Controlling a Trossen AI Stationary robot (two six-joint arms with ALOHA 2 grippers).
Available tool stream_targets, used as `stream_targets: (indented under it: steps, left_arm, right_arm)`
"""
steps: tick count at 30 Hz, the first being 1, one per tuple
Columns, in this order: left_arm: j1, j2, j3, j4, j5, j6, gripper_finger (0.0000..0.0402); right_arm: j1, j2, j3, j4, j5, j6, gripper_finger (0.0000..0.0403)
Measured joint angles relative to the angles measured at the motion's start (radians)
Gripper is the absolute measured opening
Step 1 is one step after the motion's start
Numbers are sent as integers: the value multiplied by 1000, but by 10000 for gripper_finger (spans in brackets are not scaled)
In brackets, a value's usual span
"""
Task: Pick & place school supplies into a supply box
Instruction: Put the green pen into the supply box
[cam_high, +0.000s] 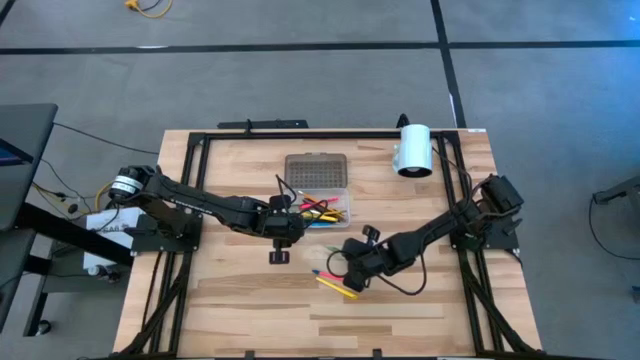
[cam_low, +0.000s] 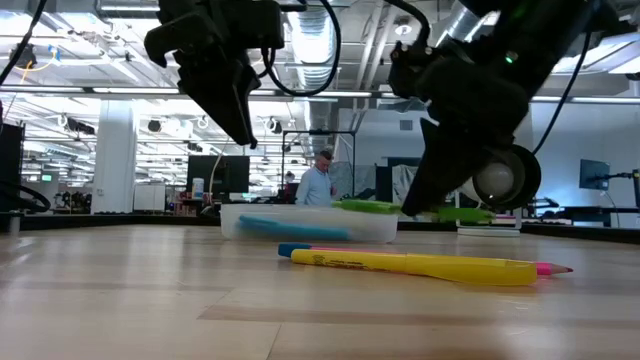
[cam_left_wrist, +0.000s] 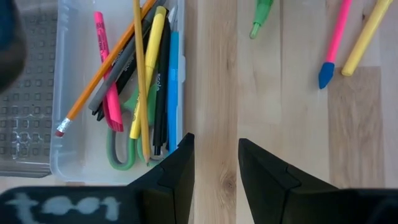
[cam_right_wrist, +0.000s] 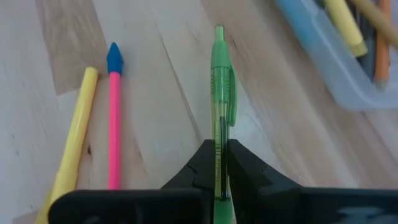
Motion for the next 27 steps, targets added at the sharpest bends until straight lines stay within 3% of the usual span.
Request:
stream_targets:
  steps: [11, 16, 27]
  left_arm:
    - [-29, -10, 0, -136, 9, -33, 114]
    - [-50, -55, 0, -153, -43, -66, 114]
    - [-110, -159, 0, -168, -187, -153, 114]
  right_arm:
    - [-72, -2, 131, -100, 35, -190, 13]
    - [-156, -2, 146, -90, 32, -244, 18]
    - [-346, 5, 146, 71, -105, -428, 20]
